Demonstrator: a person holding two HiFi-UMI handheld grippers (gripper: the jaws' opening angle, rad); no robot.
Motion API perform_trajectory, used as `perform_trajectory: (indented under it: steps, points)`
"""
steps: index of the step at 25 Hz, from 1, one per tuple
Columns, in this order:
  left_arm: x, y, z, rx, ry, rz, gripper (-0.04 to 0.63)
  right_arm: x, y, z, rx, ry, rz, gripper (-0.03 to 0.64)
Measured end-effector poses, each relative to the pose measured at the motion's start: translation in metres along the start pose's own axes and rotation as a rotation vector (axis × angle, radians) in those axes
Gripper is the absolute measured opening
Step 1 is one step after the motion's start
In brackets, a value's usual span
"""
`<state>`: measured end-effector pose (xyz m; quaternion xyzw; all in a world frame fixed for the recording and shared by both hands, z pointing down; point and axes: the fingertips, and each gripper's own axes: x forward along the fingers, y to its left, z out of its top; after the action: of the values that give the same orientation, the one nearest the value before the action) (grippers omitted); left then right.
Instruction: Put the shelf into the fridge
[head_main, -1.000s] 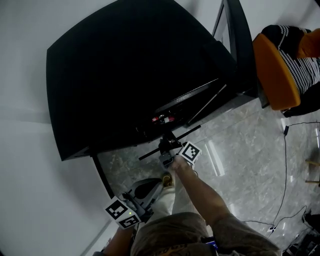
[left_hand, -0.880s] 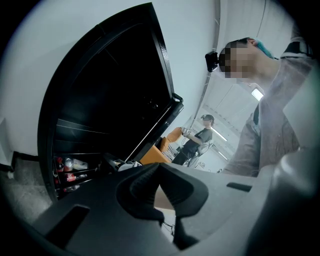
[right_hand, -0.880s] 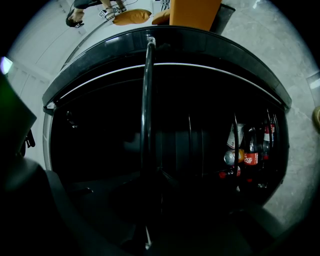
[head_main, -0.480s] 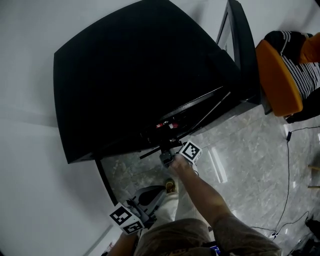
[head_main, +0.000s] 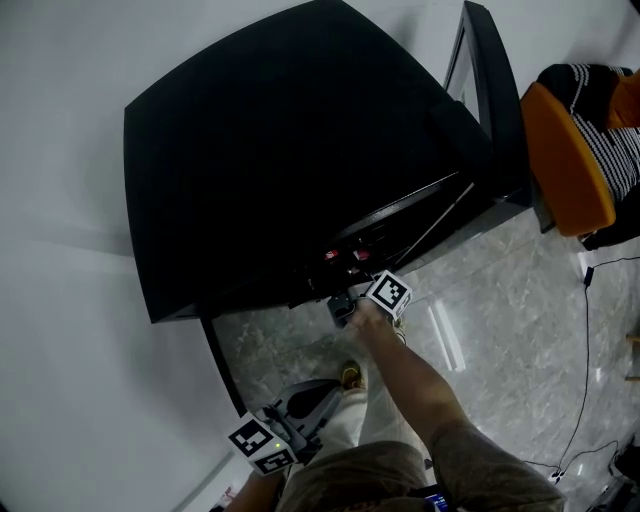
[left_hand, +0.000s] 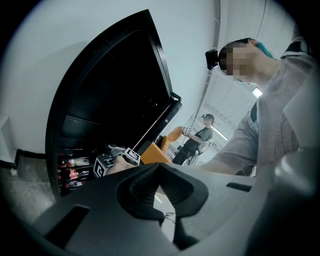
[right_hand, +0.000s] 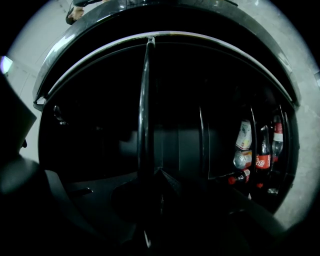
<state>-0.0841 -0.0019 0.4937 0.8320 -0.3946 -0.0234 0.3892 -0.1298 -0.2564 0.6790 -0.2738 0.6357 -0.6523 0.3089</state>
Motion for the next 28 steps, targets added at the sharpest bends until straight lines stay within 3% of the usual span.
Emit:
perform_trajectory:
  steps: [28]
  points:
    - [-0.016, 0.009, -0.012, -0.002, 0.018, 0.037, 0.003, 0.051, -0.002, 0.005, -0.017, 0.016, 0.003, 0.026]
